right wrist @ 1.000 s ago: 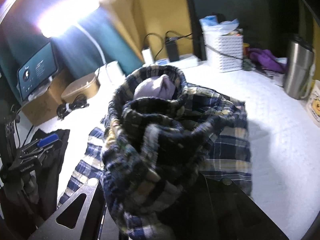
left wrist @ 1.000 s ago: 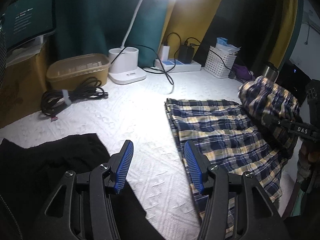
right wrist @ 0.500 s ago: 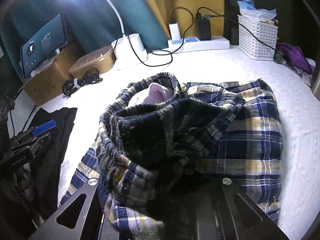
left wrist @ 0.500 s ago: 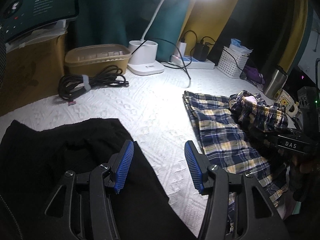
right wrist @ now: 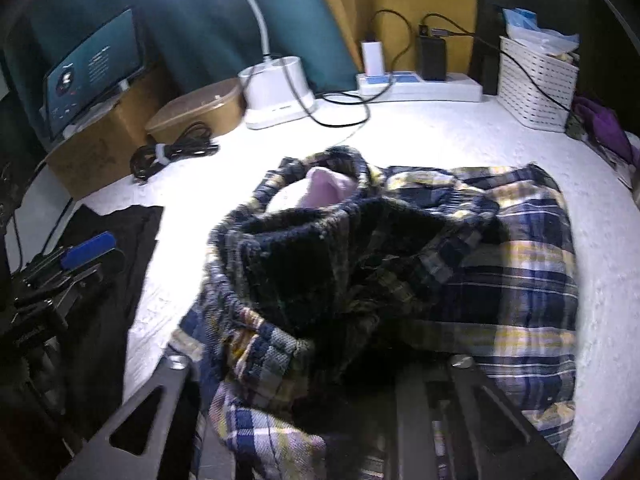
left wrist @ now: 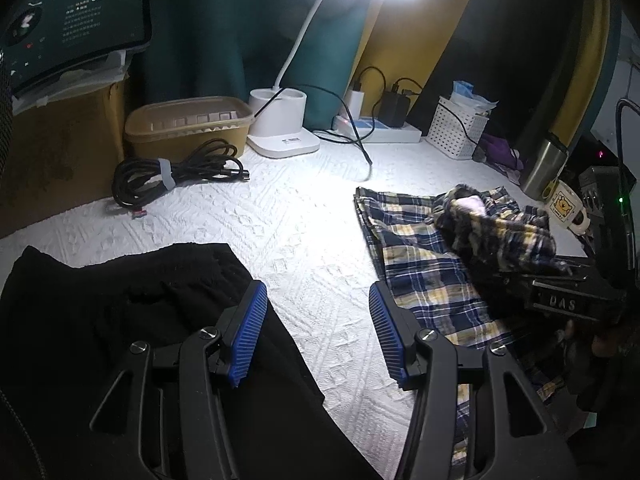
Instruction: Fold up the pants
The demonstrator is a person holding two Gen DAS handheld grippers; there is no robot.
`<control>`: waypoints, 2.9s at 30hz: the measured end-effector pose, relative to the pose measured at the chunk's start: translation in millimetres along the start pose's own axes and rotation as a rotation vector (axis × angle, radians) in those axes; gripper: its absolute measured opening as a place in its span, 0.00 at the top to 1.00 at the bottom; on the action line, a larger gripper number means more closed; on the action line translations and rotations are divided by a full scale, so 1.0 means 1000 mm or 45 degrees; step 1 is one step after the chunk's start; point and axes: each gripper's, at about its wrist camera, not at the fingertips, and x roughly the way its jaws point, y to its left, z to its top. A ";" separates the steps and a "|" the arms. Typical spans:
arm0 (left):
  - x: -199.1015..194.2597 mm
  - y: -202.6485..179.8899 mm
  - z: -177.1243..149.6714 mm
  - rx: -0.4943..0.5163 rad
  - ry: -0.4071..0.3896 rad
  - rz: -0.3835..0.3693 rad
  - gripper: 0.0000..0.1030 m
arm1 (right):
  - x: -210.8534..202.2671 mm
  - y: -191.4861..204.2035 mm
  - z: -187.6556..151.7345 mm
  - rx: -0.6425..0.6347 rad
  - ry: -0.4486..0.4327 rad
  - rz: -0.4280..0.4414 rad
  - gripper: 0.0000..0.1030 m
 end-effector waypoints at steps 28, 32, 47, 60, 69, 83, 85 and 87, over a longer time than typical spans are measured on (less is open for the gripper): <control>-0.018 -0.060 0.023 0.123 -0.046 0.011 0.48 | -0.090 -0.032 -0.016 0.000 -0.247 0.060 0.33; -0.007 -0.091 0.030 0.204 -0.037 -0.044 0.43 | -0.102 -0.075 -0.027 0.102 -0.269 -0.022 0.33; 0.053 -0.145 0.057 0.362 0.018 -0.100 0.32 | -0.092 -0.179 -0.034 0.258 -0.289 -0.088 0.34; 0.098 -0.128 0.057 0.371 0.136 -0.076 0.67 | -0.033 -0.176 0.024 0.093 -0.202 0.065 0.54; 0.093 -0.113 0.074 0.345 0.067 -0.150 0.90 | -0.028 -0.167 0.032 0.092 -0.225 0.053 0.90; 0.144 -0.083 0.080 0.313 0.165 -0.090 0.89 | 0.009 -0.154 0.048 0.095 -0.132 -0.149 0.88; 0.151 -0.080 0.077 0.318 0.179 -0.077 0.89 | 0.009 -0.154 0.047 0.078 -0.138 -0.161 0.88; 0.153 -0.078 0.075 0.306 0.187 -0.083 0.88 | 0.008 -0.155 0.047 0.090 -0.140 -0.161 0.88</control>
